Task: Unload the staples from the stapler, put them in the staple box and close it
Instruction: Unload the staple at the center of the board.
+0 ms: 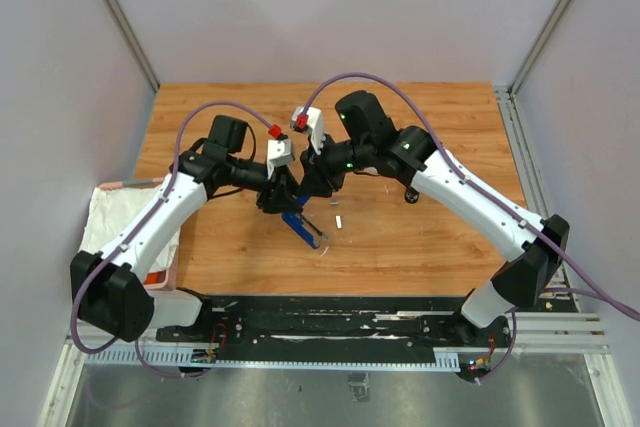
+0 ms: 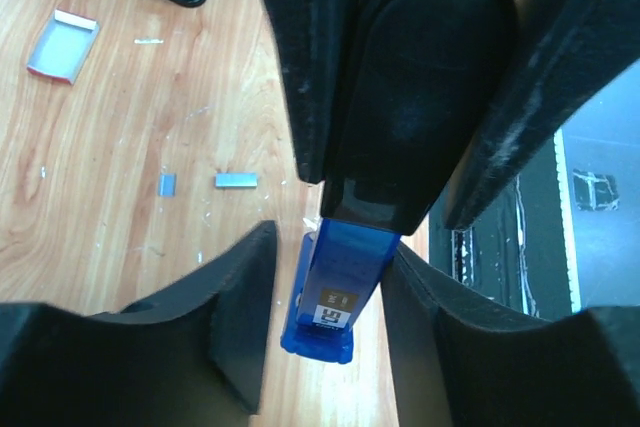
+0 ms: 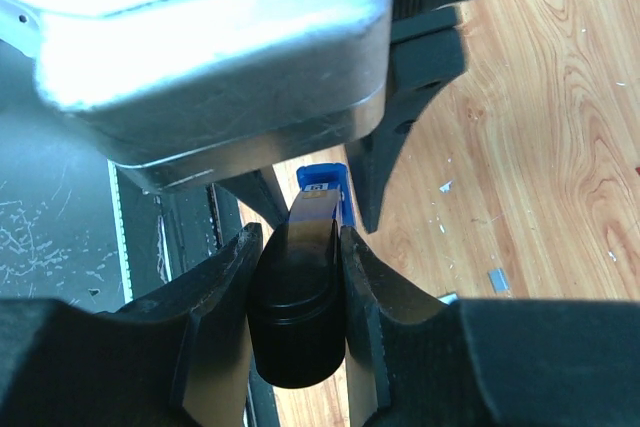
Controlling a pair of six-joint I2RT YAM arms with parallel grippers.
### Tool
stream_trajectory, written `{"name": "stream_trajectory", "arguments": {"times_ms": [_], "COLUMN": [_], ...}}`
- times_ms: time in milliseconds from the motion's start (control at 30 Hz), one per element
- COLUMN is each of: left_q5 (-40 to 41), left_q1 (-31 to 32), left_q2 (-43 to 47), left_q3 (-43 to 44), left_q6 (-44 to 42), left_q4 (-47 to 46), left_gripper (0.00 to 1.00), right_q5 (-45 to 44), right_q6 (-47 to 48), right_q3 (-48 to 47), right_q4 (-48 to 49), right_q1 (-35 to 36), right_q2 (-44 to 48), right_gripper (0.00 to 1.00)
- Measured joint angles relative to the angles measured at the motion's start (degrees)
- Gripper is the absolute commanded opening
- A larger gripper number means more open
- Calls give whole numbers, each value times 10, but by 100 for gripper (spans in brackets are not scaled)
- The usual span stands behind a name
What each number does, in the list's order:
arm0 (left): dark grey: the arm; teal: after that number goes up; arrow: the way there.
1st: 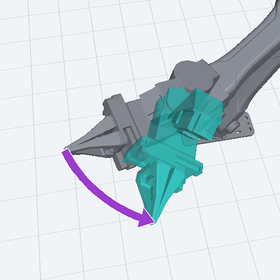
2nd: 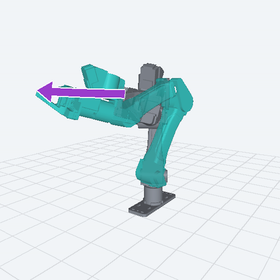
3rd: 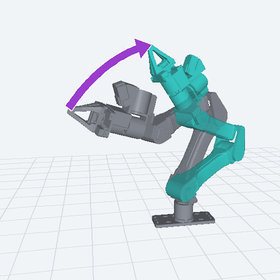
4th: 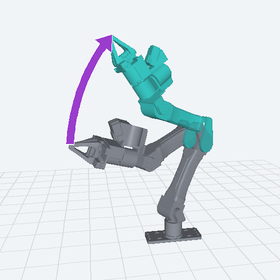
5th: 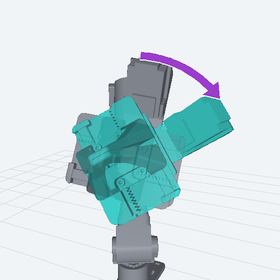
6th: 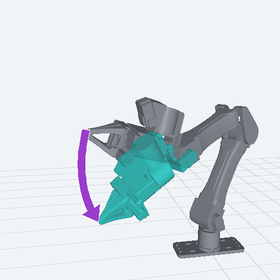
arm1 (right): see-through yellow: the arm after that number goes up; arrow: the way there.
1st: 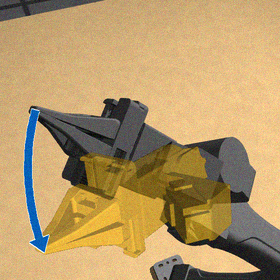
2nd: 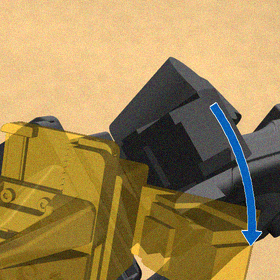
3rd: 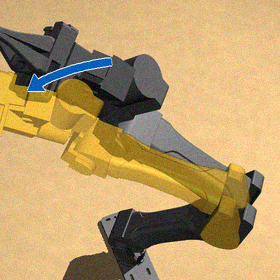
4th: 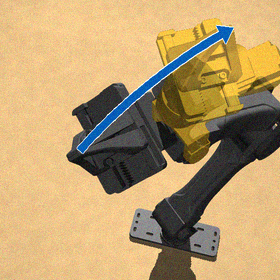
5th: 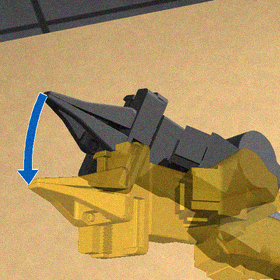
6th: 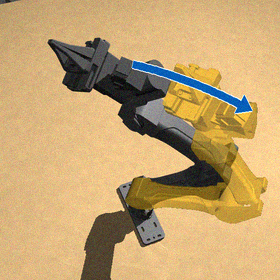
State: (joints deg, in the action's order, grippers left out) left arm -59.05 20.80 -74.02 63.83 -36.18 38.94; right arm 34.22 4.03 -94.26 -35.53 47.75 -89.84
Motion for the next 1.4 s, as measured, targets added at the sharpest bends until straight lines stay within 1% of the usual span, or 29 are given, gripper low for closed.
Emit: {"name": "stream_trajectory", "arguments": {"times_ms": [100,200,233,267,333,400,433,533,567,700,867,967,1033,1200,1300,1400], "left_q5": [-5,-9,-13,-16,-15,-11,-10,-7,-5,-2,-5,-19,-36,-80,-104,-123], "left_q1": [3,5,6,7,8,8,8,9,8,5,-18,-24,-24,-24,-24,-24], "left_q2": [-3,-6,-7,-9,-11,-13,-13,-13,-13,-7,19,43,63,116,128,130], "left_q3": [1,1,2,3,9,12,12,17,19,21,21,21,21,22,27,31], "left_q6": [3,-2,-10,-10,-10,-10,-10,-14,-20,-46,-83,-130,-165,-279,-326,-365], "left_q4": [7,10,10,11,15,16,16,19,19,21,33,53,72,137,177,208], "left_gripper": [26,2,0,0,0,0,0,0,0,0,0,0,0,0,0,0], "right_q5": [-6,-13,-12,-10,-12,-13,-13,-8,-5,58,203,285,311,313,294,254], "right_q6": [0,0,0,0,1,4,5,11,11,20,15,13,17,49,68,82], "right_q3": [-1,-3,-6,-8,-10,-10,-10,-9,-8,8,30,59,87,172,206,243], "right_q4": [0,0,1,0,0,1,1,0,0,-1,3,14,21,27,31,57], "right_q1": [0,0,-1,-2,-2,-3,-3,-3,-3,-33,-122,-163,-172,-172,-172,-167], "right_q2": [-2,-5,-6,-7,-7,-7,-7,-4,-1,35,91,118,130,132,125,128], "right_gripper": [1,1,1,3,18,37,45,65,68,71,73,74,74,76,77,78]}}
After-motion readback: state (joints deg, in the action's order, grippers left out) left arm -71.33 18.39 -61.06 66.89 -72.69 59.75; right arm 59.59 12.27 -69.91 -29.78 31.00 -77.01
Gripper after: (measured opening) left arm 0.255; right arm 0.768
